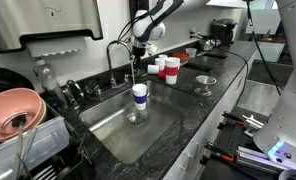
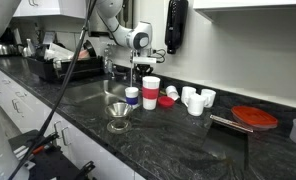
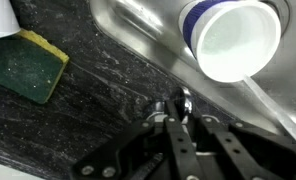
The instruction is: Open the left handle of the tap then close it
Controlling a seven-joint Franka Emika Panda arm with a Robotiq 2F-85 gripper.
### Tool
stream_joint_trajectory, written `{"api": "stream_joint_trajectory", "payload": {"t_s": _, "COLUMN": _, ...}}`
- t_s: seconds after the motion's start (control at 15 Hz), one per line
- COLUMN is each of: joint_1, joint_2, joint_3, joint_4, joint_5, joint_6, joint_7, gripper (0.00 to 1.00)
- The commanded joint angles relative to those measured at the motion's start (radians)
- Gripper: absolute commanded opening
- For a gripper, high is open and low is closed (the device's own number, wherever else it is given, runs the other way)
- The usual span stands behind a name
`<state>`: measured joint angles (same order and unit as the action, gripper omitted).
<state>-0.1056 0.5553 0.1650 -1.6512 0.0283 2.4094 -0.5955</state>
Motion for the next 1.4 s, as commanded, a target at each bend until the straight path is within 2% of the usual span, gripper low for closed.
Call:
{"api": "stream_joint_trajectory", "payload": {"t_s": 0.0, "joint_1": -0.011, "joint_2": -0.023, "joint_3": 0.005, "joint_4": -0.034, "joint_5": 0.026, "joint_6": 0.018, "joint_7": -0.013, "gripper": 0.04}}
{"api": "stream_joint_trajectory", "payload": {"t_s": 0.8, "joint_1": -0.019, "joint_2": -0.013, "joint_3": -0.017, "joint_4": -0.014, "joint_5": 0.015, "joint_6": 0.015, "joint_7": -0.011, "gripper": 0.04}}
{"api": "stream_joint_trajectory", "payload": {"t_s": 0.87, "joint_1": -0.024, "joint_2": -0.016, "joint_3": -0.009, "joint_4": -0.013, "joint_5": 0.026, "joint_6": 0.005, "joint_7": -0.020, "gripper": 0.40}}
{"api": "stream_joint_trajectory", "payload": {"t_s": 0.93, "joint_1": -0.027, "joint_2": -0.018, "joint_3": -0.005, "joint_4": -0.013, "joint_5": 0.032, "joint_6": 0.000, "joint_7": -0.022, "gripper": 0.42}}
{"api": "stream_joint_trajectory", "payload": {"t_s": 1.0, "joint_1": -0.034, "joint_2": -0.022, "joint_3": 0.003, "joint_4": -0.012, "joint_5": 0.046, "joint_6": -0.008, "joint_7": -0.029, "gripper": 0.48}}
{"api": "stream_joint_trajectory", "payload": {"t_s": 1.07, "joint_1": -0.008, "joint_2": -0.001, "joint_3": -0.021, "joint_4": 0.001, "joint_5": 0.010, "joint_6": -0.003, "joint_7": -0.001, "gripper": 0.30}}
{"api": "stream_joint_trajectory", "payload": {"t_s": 1.13, "joint_1": -0.010, "joint_2": -0.003, "joint_3": -0.019, "joint_4": 0.003, "joint_5": 0.019, "joint_6": -0.003, "joint_7": -0.003, "gripper": 0.37}}
{"api": "stream_joint_trajectory", "payload": {"t_s": 1.2, "joint_1": -0.011, "joint_2": -0.004, "joint_3": -0.018, "joint_4": 0.003, "joint_5": 0.023, "joint_6": -0.003, "joint_7": -0.003, "gripper": 0.68}}
{"api": "stream_joint_trajectory", "payload": {"t_s": 1.33, "joint_1": -0.012, "joint_2": -0.026, "joint_3": -0.018, "joint_4": -0.011, "joint_5": 0.023, "joint_6": -0.002, "joint_7": -0.003, "gripper": 0.82}}
